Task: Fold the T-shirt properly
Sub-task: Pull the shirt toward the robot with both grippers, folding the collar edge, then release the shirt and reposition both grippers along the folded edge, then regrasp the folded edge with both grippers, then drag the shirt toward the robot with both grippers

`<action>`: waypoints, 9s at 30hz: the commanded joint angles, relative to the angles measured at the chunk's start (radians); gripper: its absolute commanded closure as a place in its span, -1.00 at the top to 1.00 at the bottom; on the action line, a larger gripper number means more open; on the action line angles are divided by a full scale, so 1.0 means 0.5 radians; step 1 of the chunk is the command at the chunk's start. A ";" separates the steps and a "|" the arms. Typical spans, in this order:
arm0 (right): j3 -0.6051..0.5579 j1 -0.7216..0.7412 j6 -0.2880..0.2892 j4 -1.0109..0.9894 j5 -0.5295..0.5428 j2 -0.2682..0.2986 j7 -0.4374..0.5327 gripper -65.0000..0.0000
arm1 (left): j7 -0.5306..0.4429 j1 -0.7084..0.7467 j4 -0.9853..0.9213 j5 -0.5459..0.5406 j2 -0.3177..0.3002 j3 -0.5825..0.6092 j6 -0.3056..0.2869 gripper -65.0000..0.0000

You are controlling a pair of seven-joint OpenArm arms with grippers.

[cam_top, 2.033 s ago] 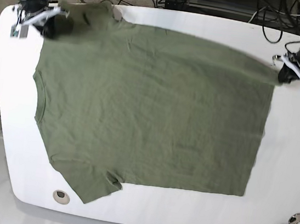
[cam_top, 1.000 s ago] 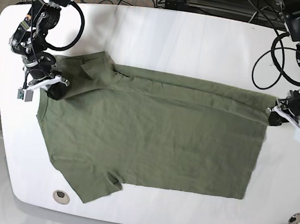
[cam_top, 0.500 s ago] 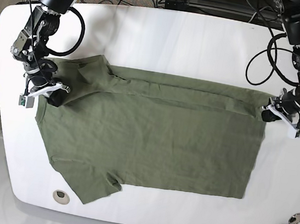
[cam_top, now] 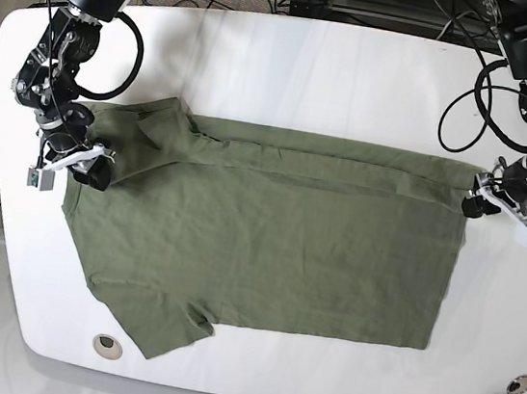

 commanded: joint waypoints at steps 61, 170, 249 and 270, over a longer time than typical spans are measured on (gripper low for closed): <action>0.320 -0.405 -0.006 0.314 -0.090 0.083 -0.041 -0.26 | -0.180 0.158 0.007 0.057 0.074 0.068 0.007 -1.00; 0.381 -0.345 0.121 -0.332 0.430 0.046 0.142 0.00 | -0.113 0.778 0.731 -0.002 0.096 -0.191 -0.013 -0.42; 0.384 -0.446 0.121 -0.234 0.433 0.040 0.142 -1.00 | -0.116 0.812 0.406 -0.002 0.216 -0.243 -0.363 -1.00; 0.449 -1.265 0.121 0.454 0.433 -0.200 0.154 -1.00 | -0.113 0.931 0.461 0.836 0.151 -0.261 -0.631 -1.00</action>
